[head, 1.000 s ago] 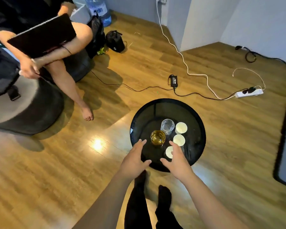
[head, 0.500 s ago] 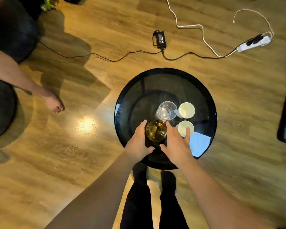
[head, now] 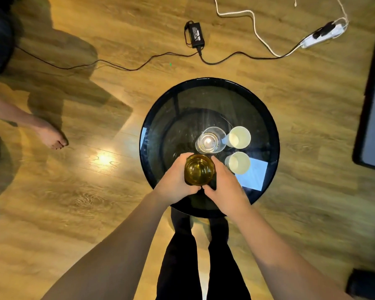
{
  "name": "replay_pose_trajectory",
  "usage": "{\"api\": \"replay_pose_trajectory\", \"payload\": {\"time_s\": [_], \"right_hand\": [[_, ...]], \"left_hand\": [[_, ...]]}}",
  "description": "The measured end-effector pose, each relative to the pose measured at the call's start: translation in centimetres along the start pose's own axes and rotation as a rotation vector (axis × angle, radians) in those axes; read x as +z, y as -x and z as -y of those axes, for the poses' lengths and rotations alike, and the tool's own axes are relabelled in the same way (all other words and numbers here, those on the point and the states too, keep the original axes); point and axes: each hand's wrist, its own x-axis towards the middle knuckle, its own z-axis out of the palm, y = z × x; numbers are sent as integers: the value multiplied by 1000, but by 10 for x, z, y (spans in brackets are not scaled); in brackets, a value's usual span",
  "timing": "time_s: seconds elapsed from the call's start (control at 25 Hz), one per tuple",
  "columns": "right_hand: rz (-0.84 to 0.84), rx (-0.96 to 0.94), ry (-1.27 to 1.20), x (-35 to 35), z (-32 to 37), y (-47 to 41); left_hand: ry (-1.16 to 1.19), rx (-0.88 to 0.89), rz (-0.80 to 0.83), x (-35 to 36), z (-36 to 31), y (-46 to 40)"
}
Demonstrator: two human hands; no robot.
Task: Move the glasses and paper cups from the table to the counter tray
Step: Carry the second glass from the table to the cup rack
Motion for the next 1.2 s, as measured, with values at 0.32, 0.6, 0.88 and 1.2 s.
{"api": "replay_pose_trajectory", "payload": {"time_s": [0.32,0.6,0.88,1.2], "right_hand": [[-185,-71,-611,-77,86,78],[-448,-162,-669,-173,145,155],[-659,-177,-777,-200,136,204],[-856,-116,-841,-209,94,265]], "left_hand": [[371,64,-42,-77,-120,62],[496,298,-9,-112,-264,134],[414,401,59,-86,-324,167],[406,496,212,-29,-370,188]]}}
